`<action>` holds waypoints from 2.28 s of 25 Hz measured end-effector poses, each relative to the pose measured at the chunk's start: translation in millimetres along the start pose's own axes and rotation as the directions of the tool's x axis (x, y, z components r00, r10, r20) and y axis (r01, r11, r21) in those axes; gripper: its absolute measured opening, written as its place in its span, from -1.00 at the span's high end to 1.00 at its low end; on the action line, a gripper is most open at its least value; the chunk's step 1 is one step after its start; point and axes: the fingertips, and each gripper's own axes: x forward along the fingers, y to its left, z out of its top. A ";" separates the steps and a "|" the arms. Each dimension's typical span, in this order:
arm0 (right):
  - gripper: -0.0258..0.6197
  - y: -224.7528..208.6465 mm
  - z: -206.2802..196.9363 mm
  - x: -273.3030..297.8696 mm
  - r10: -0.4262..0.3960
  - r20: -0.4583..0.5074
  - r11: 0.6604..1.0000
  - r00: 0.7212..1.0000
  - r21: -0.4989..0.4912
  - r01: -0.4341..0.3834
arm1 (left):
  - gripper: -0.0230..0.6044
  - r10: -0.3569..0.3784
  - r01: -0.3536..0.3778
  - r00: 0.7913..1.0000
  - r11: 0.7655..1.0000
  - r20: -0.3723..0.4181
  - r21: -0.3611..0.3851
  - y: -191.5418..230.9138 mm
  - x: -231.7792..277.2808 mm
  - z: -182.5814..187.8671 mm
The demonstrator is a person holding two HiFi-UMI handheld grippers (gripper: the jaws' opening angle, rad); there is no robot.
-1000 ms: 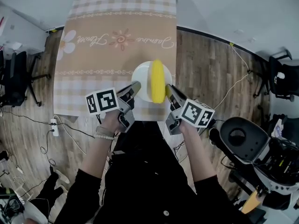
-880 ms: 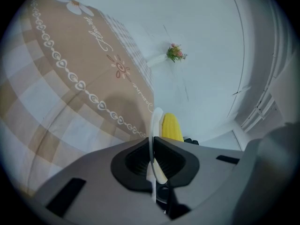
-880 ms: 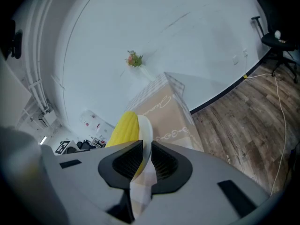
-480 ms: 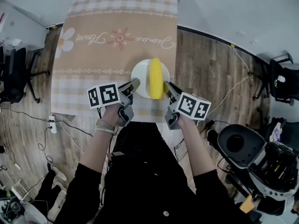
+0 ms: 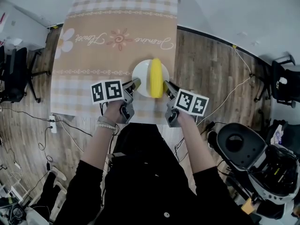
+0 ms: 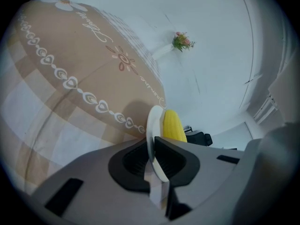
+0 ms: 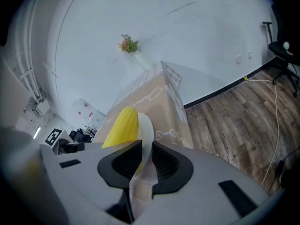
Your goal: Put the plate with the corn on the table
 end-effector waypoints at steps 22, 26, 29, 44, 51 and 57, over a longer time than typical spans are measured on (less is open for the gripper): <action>0.63 -6.4 -3.0 6.7 -0.089 -0.059 0.990 0.994 -0.117 0.082 | 0.63 0.235 -0.203 0.966 0.947 -0.107 0.247 19.2 -8.3 -8.1; 0.62 -6.0 -5.7 5.6 -0.086 -0.057 0.988 0.995 -0.130 0.078 | 0.63 0.254 -0.224 0.963 0.938 -0.085 0.265 25.9 -17.7 -7.0; 0.61 -5.4 -6.8 6.2 -0.084 -0.053 0.988 0.995 -0.137 0.076 | 0.63 0.254 -0.231 0.965 0.936 -0.059 0.265 28.0 -22.4 -6.0; 0.66 -3.4 20.1 -14.7 -0.125 0.066 0.964 0.990 -0.227 0.137 | 0.82 0.169 -0.195 0.981 0.904 0.099 0.380 -12.8 -44.2 11.5; 0.74 22.9 41.0 -43.8 -0.090 0.182 0.946 0.979 -0.290 0.141 | 0.86 0.085 -0.160 0.980 0.874 0.179 0.460 -54.3 -66.1 21.7; 0.76 53.9 51.7 -71.2 -0.033 0.246 0.915 0.969 -0.383 0.128 | 0.88 0.034 -0.190 0.961 0.801 0.275 0.567 -93.5 -93.6 34.7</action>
